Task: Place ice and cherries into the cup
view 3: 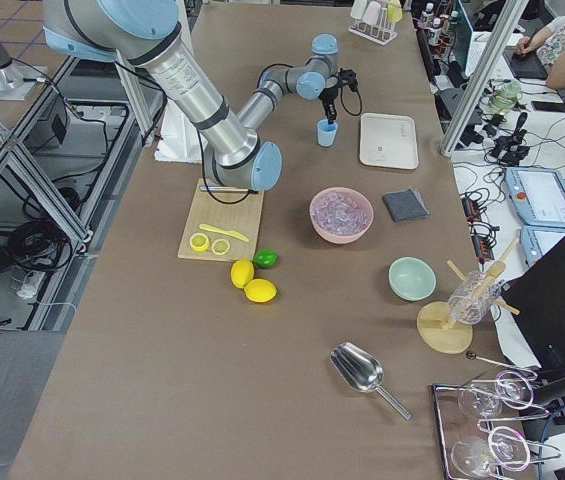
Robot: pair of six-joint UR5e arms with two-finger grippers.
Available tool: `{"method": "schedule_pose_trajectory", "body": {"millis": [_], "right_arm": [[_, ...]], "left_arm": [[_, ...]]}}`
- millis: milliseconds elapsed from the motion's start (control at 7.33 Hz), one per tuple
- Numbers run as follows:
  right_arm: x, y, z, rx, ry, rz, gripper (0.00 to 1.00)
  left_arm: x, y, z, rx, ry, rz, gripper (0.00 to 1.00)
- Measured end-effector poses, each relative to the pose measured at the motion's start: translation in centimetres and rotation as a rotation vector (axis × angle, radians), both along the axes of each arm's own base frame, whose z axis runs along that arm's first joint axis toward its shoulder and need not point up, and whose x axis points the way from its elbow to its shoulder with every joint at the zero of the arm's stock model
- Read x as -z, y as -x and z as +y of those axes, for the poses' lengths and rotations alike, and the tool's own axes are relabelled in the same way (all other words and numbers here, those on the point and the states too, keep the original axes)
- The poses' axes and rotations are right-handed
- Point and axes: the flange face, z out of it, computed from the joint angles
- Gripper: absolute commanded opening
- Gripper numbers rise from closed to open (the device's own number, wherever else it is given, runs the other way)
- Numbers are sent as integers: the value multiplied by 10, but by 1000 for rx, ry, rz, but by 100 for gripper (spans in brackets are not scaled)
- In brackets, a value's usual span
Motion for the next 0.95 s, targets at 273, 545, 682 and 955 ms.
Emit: {"method": "schedule_pose_trajectory", "body": {"millis": [273,545,682,955], "right_arm": [[-3,-5,-8,-45,-27,13,96],[6,-51,-29,-95,-61,-13,98],[-12,-87,-38,-119,-87,-17,98],[-88,-170,-58,-150,-82,3,97]], "left_arm": [[-3,0,-1,-1,3,0,98],[-4,-1,-2,-1,-2,-1,98],[-2,-1,-2,-1,-6,0,98],[3,0,2,2,-22,1,98]]}}
